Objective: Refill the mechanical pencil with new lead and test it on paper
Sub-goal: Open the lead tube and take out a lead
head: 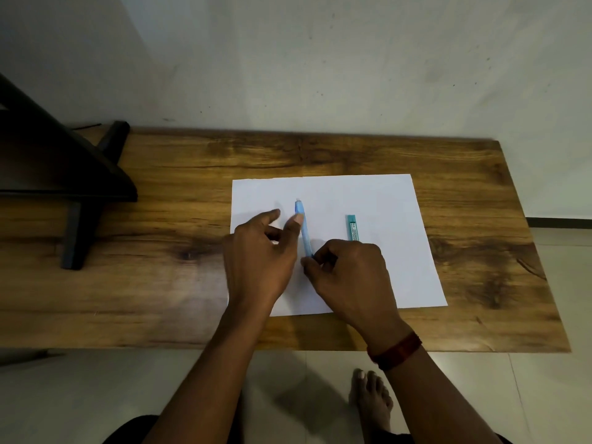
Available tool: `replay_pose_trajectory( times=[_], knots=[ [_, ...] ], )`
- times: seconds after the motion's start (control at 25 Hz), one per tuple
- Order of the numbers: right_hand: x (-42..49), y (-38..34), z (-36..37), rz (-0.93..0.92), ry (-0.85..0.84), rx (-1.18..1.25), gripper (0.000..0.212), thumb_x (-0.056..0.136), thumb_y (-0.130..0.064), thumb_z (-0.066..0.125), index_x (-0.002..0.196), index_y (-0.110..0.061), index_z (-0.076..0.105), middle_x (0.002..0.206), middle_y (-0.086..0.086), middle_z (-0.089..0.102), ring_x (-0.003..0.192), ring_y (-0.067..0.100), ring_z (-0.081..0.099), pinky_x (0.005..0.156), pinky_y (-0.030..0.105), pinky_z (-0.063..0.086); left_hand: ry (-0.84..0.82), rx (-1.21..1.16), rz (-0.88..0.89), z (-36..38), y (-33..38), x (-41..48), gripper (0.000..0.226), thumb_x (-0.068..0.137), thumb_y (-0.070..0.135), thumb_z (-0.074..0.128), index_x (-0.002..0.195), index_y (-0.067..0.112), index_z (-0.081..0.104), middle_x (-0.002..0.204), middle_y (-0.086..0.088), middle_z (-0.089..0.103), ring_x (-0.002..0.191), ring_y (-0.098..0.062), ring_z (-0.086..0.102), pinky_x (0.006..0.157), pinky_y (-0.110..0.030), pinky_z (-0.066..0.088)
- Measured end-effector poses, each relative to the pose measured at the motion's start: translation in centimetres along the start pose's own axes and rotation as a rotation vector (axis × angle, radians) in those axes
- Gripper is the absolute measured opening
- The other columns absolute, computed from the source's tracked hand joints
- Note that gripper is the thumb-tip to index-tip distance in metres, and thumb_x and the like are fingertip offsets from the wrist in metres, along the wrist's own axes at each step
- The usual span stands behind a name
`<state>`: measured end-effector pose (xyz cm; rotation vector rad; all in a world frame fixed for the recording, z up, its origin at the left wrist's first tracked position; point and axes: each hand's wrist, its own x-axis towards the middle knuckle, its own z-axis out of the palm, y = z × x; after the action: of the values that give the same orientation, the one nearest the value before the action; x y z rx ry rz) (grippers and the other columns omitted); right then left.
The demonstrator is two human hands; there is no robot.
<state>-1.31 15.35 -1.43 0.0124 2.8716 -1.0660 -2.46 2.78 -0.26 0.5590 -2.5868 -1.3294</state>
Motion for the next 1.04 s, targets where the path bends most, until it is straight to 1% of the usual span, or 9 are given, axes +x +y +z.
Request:
replay_pose_trajectory(
  times=[0.08,0.2,0.28,0.44,0.56,0.68,0.8,0.96,1.04],
  knots=[
    [0.0,-0.2,0.2,0.031,0.001,-0.033,0.027,0.082,-0.046,0.067,0.078,-0.020,0.072,0.069,-0.006,0.070,0.051,0.002,0.047,0.060,0.003,0.023,0.152,0.032,-0.001,-0.7,-0.3,0.5,0.035,0.087,0.048,0.058,0.099,0.018,0.071,0.072,0.017,0.061,0.060,0.002,0.055,0.060,-0.015,0.041],
    [-0.2,-0.7,0.6,0.028,0.009,-0.079,0.029,0.084,-0.044,0.067,0.074,-0.017,0.070,0.065,-0.002,0.067,0.054,0.007,0.053,0.057,0.013,0.035,0.216,-0.046,-0.143,-1.3,-1.1,1.4,0.022,0.087,0.038,0.061,0.089,0.018,0.070,0.067,0.010,0.063,0.063,-0.007,0.061,0.059,-0.020,0.044],
    [-0.3,-1.1,0.7,0.022,0.024,-0.106,0.034,0.084,-0.048,0.065,0.073,-0.016,0.069,0.064,-0.001,0.067,0.056,0.009,0.054,0.060,0.018,0.037,0.198,-0.049,-0.177,-1.4,-1.6,1.5,0.017,0.086,0.034,0.062,0.087,0.018,0.069,0.071,0.005,0.066,0.065,-0.010,0.062,0.062,-0.024,0.048],
    [0.2,-0.6,-0.5,0.070,0.177,-0.117,0.033,0.084,-0.048,0.064,0.081,-0.016,0.071,0.073,-0.001,0.070,0.059,0.004,0.052,0.067,0.015,0.035,0.092,-0.056,-0.139,-1.1,-1.4,1.3,0.007,0.086,0.030,0.064,0.082,0.024,0.065,0.067,0.017,0.059,0.062,-0.003,0.060,0.057,-0.017,0.040],
    [0.4,0.5,-2.0,0.151,0.316,-0.153,0.031,0.083,-0.042,0.069,0.093,-0.013,0.072,0.085,0.004,0.073,0.068,0.013,0.062,0.062,0.014,0.034,0.008,-0.030,-0.070,-0.5,-0.9,0.8,0.006,0.086,0.030,0.065,0.080,0.029,0.062,0.066,0.020,0.057,0.061,-0.003,0.059,0.055,-0.015,0.040],
    [0.3,1.3,-2.3,0.211,0.288,-0.171,0.037,0.083,-0.041,0.069,0.104,-0.011,0.072,0.093,0.008,0.072,0.075,0.017,0.063,0.066,0.018,0.038,0.003,-0.009,-0.043,0.3,-0.5,0.4,0.006,0.085,0.029,0.066,0.080,0.028,0.063,0.066,0.019,0.057,0.061,-0.005,0.059,0.058,-0.018,0.045],
    [0.3,1.7,-2.1,0.210,0.269,-0.165,0.029,0.085,-0.036,0.069,0.098,-0.010,0.073,0.091,0.008,0.070,0.069,0.010,0.051,0.067,0.018,0.039,0.009,-0.002,-0.034,0.9,0.0,0.1,0.008,0.085,0.031,0.066,0.081,0.025,0.063,0.066,0.018,0.056,0.061,-0.005,0.059,0.057,-0.017,0.045],
    [0.7,1.9,-2.8,0.154,0.295,-0.128,0.017,0.080,-0.028,0.073,0.083,-0.012,0.073,0.085,0.007,0.073,0.062,0.009,0.050,0.053,0.010,0.030,0.002,-0.013,0.012,1.1,0.2,-0.3,0.009,0.083,0.032,0.069,0.083,0.024,0.065,0.070,0.018,0.058,0.062,-0.004,0.059,0.061,-0.014,0.045],
    [1.1,2.1,-3.3,0.128,0.276,-0.036,0.014,0.079,-0.027,0.075,0.085,-0.014,0.072,0.088,0.003,0.075,0.063,0.005,0.054,0.054,0.009,0.038,0.019,-0.026,0.018,1.1,0.2,-0.3,0.013,0.082,0.032,0.071,0.088,0.021,0.068,0.076,0.015,0.060,0.065,-0.001,0.059,0.062,-0.009,0.044]
  ],
)
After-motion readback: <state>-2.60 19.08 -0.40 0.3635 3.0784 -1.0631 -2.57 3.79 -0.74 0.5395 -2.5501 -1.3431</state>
